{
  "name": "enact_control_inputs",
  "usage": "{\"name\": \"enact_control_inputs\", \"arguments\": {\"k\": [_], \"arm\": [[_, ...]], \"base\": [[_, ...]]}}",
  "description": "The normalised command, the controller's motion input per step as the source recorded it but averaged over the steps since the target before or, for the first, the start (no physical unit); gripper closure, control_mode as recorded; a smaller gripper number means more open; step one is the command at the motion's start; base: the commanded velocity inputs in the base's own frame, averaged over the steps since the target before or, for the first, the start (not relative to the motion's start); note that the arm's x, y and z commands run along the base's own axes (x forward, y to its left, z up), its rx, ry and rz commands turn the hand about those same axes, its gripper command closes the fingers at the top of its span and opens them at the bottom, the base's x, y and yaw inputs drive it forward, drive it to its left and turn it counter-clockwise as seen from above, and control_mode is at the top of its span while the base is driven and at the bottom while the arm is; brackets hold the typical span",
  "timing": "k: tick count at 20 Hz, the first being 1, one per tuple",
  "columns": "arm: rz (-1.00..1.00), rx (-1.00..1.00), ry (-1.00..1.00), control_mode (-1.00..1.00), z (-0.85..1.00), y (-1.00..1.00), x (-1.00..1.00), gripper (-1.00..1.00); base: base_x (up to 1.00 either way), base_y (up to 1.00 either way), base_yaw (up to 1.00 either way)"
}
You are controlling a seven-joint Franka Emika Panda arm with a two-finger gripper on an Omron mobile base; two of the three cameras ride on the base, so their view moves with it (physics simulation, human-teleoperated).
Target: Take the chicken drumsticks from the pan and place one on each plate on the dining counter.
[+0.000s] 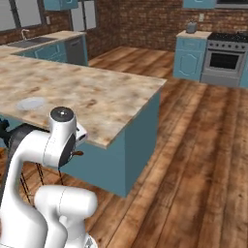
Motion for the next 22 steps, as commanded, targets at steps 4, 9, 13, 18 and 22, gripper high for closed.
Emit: {"name": "enact_control_inputs", "arguments": {"k": [4, 9, 13, 18, 22], "arm": [[0.0, 0.0, 0.0, 1.0, 0.0, 0.0, 0.0, 1.0], [0.0, 0.0, 0.0, 1.0, 0.0, 0.0, 0.0, 1.0], [0.0, 0.0, 0.0, 1.0, 0.0, 0.0, 0.0, 1.0], [0.0, 0.0, 0.0, 1.0, 0.0, 0.0, 0.0, 1.0], [0.0, 0.0, 0.0, 1.0, 0.0, 0.0, 0.0, 1.0]], "base": [[0.14, 0.76, -0.03], [0.22, 0.69, -0.07], [0.52, 0.48, -0.09], [0.69, 0.15, -0.11], [0.67, 0.33, -0.12]]}}
